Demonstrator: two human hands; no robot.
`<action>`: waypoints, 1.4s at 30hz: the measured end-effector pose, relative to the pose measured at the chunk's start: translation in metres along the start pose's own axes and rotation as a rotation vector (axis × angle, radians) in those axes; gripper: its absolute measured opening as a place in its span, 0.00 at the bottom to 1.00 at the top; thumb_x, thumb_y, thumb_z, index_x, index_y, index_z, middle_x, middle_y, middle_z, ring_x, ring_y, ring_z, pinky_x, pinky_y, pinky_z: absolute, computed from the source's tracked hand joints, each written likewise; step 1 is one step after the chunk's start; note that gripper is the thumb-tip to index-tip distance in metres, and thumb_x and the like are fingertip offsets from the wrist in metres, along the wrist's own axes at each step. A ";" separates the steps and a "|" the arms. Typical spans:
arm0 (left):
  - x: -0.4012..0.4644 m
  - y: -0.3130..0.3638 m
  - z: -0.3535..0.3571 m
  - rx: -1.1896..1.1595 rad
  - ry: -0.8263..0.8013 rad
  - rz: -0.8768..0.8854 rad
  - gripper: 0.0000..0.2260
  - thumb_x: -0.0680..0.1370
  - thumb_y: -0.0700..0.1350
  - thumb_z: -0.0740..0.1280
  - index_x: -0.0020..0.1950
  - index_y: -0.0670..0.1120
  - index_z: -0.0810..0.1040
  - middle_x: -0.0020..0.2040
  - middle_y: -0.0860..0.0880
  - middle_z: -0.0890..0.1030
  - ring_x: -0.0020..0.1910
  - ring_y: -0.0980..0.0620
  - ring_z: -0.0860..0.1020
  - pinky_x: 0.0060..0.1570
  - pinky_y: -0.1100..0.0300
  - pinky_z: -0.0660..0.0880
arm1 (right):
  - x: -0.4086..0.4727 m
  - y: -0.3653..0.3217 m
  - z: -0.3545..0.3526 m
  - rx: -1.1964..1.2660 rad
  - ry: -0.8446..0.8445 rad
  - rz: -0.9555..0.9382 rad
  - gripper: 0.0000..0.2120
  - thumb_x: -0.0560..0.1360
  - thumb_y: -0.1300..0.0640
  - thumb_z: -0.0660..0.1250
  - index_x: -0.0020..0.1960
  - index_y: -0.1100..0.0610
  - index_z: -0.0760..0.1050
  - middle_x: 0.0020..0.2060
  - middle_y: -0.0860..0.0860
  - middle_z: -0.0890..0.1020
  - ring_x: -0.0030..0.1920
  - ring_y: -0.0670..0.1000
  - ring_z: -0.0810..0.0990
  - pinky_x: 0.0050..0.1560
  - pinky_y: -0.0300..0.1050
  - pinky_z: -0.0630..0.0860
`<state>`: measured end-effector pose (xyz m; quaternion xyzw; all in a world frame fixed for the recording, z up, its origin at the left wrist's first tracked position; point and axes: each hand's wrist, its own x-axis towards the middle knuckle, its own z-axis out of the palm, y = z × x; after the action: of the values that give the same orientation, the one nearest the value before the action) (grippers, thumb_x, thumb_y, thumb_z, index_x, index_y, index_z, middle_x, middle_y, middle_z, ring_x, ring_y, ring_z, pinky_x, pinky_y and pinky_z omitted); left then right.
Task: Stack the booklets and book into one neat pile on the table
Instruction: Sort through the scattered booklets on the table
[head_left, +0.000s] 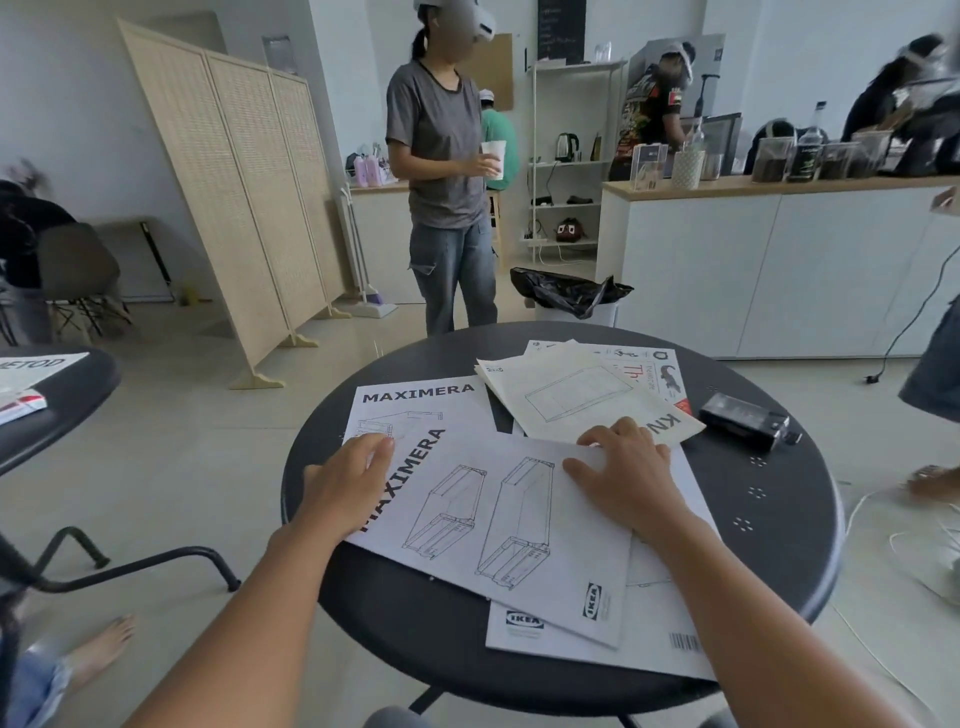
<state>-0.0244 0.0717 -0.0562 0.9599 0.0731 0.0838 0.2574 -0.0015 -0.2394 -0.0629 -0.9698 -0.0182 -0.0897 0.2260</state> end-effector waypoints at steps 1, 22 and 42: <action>-0.001 -0.003 -0.001 -0.064 0.008 0.000 0.21 0.83 0.59 0.47 0.64 0.54 0.75 0.60 0.55 0.78 0.61 0.50 0.74 0.70 0.44 0.55 | 0.000 0.000 -0.001 0.028 0.006 0.006 0.16 0.77 0.42 0.66 0.61 0.48 0.77 0.57 0.49 0.73 0.63 0.54 0.70 0.65 0.50 0.63; 0.001 -0.011 0.012 0.159 0.132 0.119 0.27 0.79 0.63 0.58 0.74 0.51 0.68 0.74 0.52 0.70 0.73 0.50 0.68 0.68 0.44 0.62 | 0.000 -0.007 -0.017 0.639 0.281 0.257 0.04 0.77 0.58 0.68 0.51 0.58 0.76 0.48 0.52 0.83 0.36 0.46 0.77 0.31 0.42 0.71; 0.001 -0.024 0.001 -0.097 0.029 0.126 0.27 0.75 0.54 0.70 0.72 0.48 0.74 0.74 0.54 0.70 0.73 0.53 0.67 0.71 0.60 0.62 | 0.005 -0.103 0.045 0.326 0.027 0.031 0.13 0.78 0.59 0.61 0.62 0.56 0.76 0.55 0.52 0.74 0.47 0.51 0.72 0.49 0.49 0.75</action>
<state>-0.0255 0.0924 -0.0693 0.9476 0.0123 0.1171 0.2970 0.0031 -0.1270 -0.0570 -0.9191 -0.0147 -0.0950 0.3821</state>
